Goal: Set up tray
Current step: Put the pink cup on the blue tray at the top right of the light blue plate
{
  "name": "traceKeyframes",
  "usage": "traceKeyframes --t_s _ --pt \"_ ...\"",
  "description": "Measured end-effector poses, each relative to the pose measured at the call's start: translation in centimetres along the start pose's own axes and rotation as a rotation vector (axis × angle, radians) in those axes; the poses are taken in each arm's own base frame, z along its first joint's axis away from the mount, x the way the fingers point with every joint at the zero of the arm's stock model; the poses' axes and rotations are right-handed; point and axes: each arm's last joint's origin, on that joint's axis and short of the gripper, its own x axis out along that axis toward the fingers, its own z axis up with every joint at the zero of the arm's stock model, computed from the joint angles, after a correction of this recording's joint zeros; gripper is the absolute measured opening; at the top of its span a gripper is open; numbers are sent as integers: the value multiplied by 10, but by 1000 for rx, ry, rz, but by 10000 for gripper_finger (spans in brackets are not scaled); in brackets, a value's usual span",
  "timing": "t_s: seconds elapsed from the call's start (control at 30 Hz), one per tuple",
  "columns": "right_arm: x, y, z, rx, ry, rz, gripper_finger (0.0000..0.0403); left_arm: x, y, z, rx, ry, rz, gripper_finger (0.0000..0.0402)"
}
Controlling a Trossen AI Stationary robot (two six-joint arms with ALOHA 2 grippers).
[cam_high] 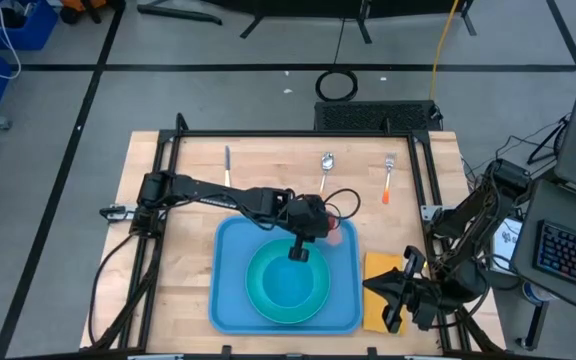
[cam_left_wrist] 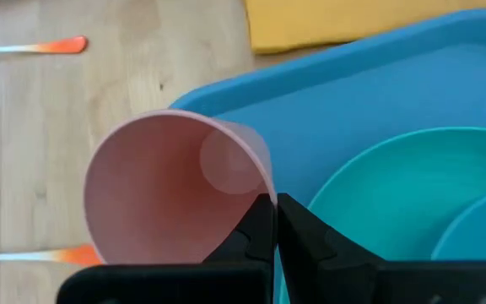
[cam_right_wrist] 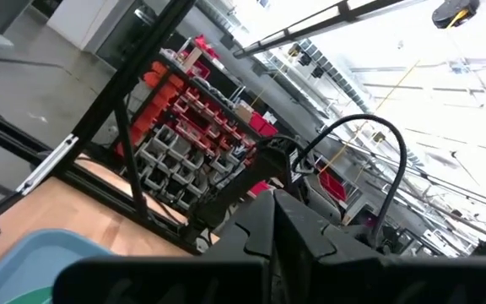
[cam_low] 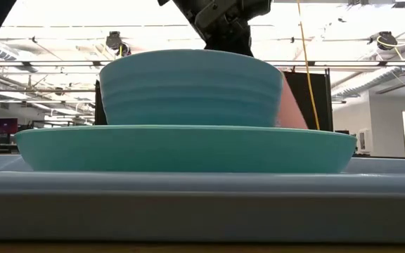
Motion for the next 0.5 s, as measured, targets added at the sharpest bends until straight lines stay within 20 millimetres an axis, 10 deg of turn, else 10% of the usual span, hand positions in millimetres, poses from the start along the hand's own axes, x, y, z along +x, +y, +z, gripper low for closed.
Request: traceKeyframes --t_s 0.5 --pt "-2 -2 -3 -2 -8 -16 0 16 -1 -5 -5 24 -18 4"
